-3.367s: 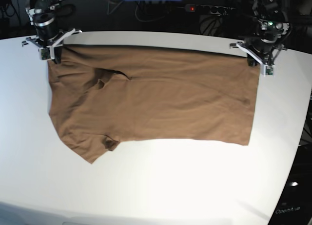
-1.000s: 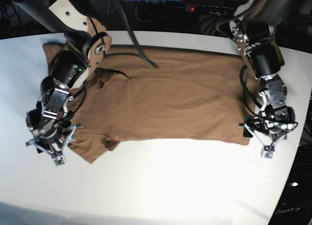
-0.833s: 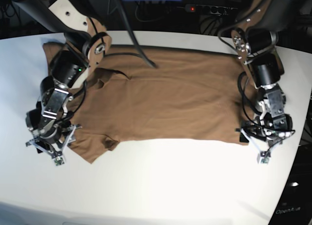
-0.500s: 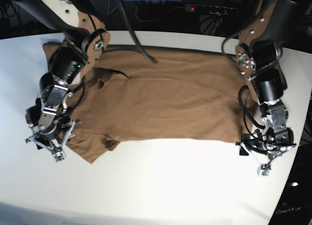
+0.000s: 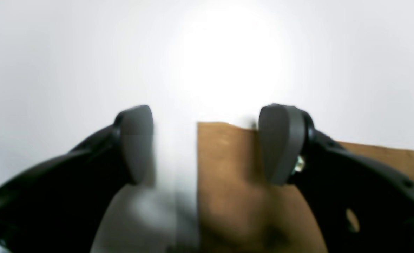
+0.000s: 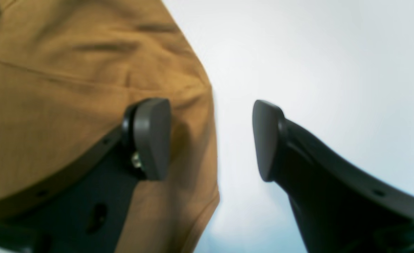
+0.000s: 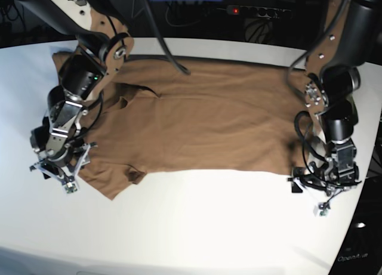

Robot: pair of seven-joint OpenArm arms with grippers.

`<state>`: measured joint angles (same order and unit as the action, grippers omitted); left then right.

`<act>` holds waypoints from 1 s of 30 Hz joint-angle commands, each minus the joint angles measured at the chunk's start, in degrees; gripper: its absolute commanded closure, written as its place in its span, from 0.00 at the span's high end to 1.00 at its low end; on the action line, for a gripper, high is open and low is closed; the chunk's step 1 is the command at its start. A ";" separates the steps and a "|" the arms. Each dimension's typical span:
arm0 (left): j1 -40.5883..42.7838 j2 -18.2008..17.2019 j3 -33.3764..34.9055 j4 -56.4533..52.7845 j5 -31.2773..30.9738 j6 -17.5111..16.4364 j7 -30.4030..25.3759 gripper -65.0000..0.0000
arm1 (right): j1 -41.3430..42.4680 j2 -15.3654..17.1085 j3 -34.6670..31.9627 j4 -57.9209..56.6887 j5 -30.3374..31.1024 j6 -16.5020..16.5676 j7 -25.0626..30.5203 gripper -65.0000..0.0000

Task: Fold the T-shirt properly
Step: 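Lower both grippers and pinch the hem corners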

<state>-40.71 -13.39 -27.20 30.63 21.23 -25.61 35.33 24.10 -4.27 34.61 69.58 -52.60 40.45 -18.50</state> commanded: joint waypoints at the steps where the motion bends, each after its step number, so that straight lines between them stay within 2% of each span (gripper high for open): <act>1: -2.50 -0.37 0.08 -0.17 -0.35 -0.02 -1.00 0.71 | 1.70 0.62 -0.37 0.88 0.42 -0.45 1.14 0.56; 20: -0.39 -0.55 -0.01 -1.49 -0.35 -0.02 -0.47 0.71 | 0.47 0.62 -0.28 1.23 0.42 -0.45 1.14 0.56; 26: 0.05 -0.55 -0.01 -4.83 -0.53 0.07 -0.83 0.70 | 0.30 0.62 -0.28 1.23 0.42 -0.45 1.14 0.56; 28: 0.05 -0.55 -0.01 -4.92 -0.44 -0.11 -0.56 0.64 | 0.30 0.54 -0.28 1.23 0.42 -0.45 1.14 0.56; 30: 0.05 -0.55 -0.01 -5.18 -0.62 -0.20 -0.56 0.54 | 0.30 0.54 -0.28 1.23 0.42 -0.45 1.14 0.56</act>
<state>-39.99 -13.85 -27.22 25.63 20.53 -25.28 32.64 22.83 -4.01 34.63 69.73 -52.58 40.45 -18.22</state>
